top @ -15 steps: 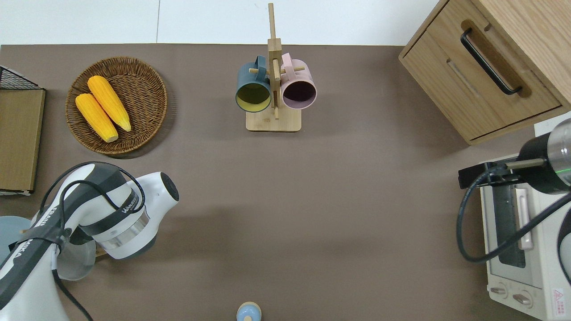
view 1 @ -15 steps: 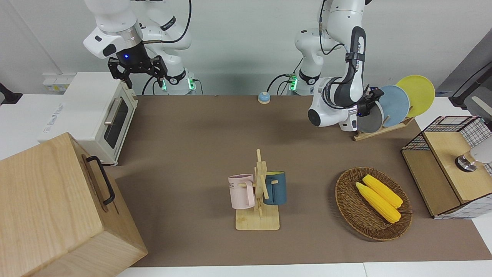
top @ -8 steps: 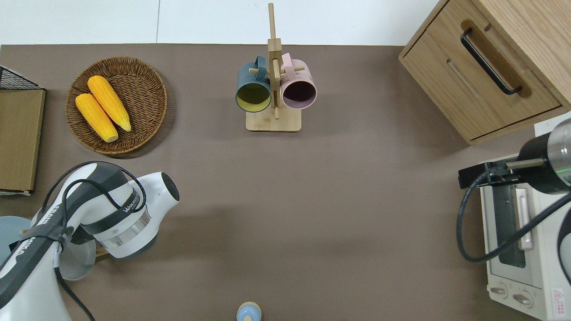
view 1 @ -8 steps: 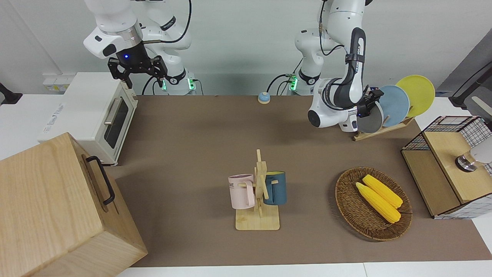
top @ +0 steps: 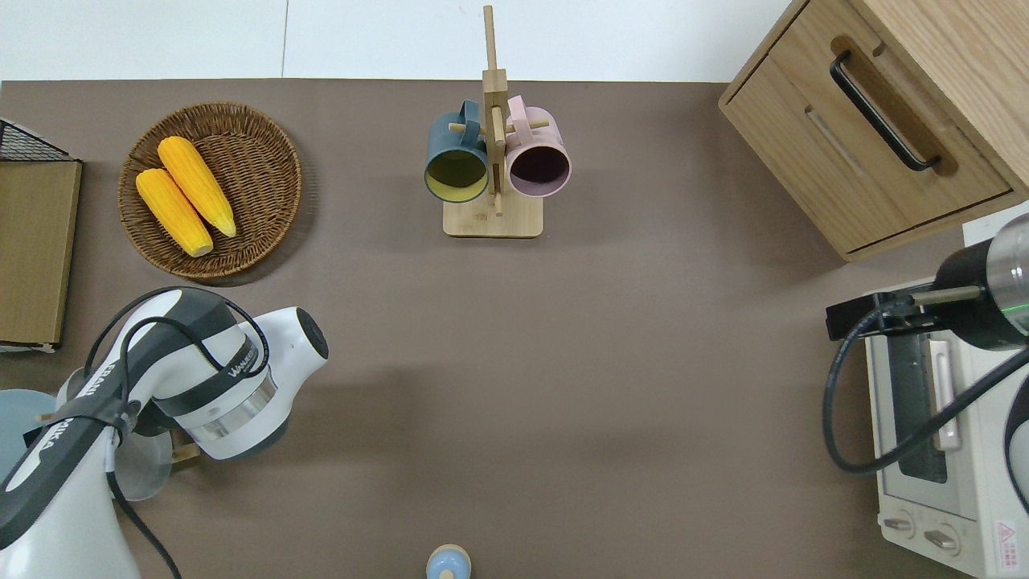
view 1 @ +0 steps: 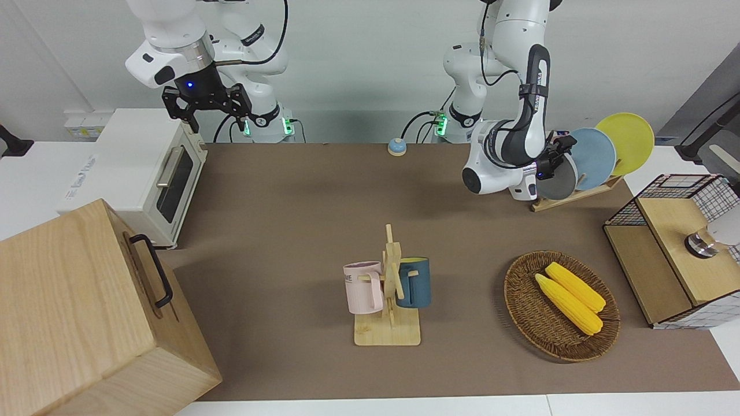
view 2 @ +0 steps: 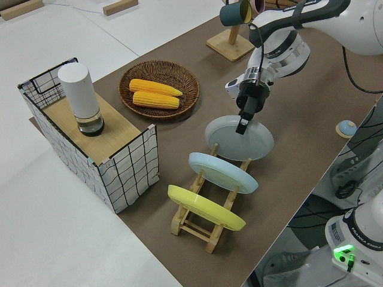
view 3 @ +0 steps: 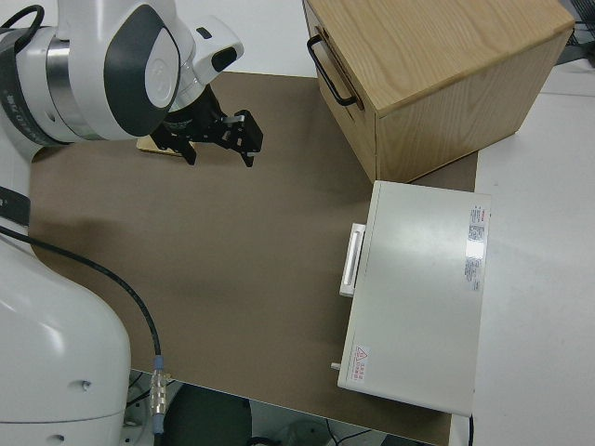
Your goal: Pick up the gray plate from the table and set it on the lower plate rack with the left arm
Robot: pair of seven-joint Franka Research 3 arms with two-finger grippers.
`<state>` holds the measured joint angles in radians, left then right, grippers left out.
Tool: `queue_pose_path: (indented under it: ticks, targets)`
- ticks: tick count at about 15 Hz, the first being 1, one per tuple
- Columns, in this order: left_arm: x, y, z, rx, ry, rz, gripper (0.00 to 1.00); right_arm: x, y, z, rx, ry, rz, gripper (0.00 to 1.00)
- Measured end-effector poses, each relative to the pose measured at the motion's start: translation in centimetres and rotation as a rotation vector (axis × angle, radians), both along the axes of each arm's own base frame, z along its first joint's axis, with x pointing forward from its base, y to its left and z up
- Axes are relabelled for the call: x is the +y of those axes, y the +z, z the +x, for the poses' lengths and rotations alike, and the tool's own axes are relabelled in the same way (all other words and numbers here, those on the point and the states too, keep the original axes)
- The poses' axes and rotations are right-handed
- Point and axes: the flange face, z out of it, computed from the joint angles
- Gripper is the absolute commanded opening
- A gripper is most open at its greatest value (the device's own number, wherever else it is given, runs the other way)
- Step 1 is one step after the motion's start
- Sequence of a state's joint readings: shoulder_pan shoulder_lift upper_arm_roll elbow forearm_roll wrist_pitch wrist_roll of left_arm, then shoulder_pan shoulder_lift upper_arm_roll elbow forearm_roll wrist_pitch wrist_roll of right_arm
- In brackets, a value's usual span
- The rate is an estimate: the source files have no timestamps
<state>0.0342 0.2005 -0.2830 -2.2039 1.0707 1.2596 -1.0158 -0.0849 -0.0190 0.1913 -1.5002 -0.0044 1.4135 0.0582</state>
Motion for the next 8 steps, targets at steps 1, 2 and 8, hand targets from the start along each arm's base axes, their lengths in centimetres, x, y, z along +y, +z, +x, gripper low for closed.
queue_pose_path:
  ticks: [1,2,8]
  targets:
    - [-0.11,-0.18,0.02,0.004,-0.001,-0.002,0.99,0.00,0.00,0.00,0.000,0.000,0.000,0.990]
    - [-0.19,-0.33,0.04,0.007,0.000,-0.006,0.99,0.00,0.00,0.00,0.000,0.000,0.000,0.990]
    - [-0.72,-0.54,0.60,0.038,0.000,-0.035,0.99,0.00,0.00,0.00,0.000,0.000,0.000,0.987]
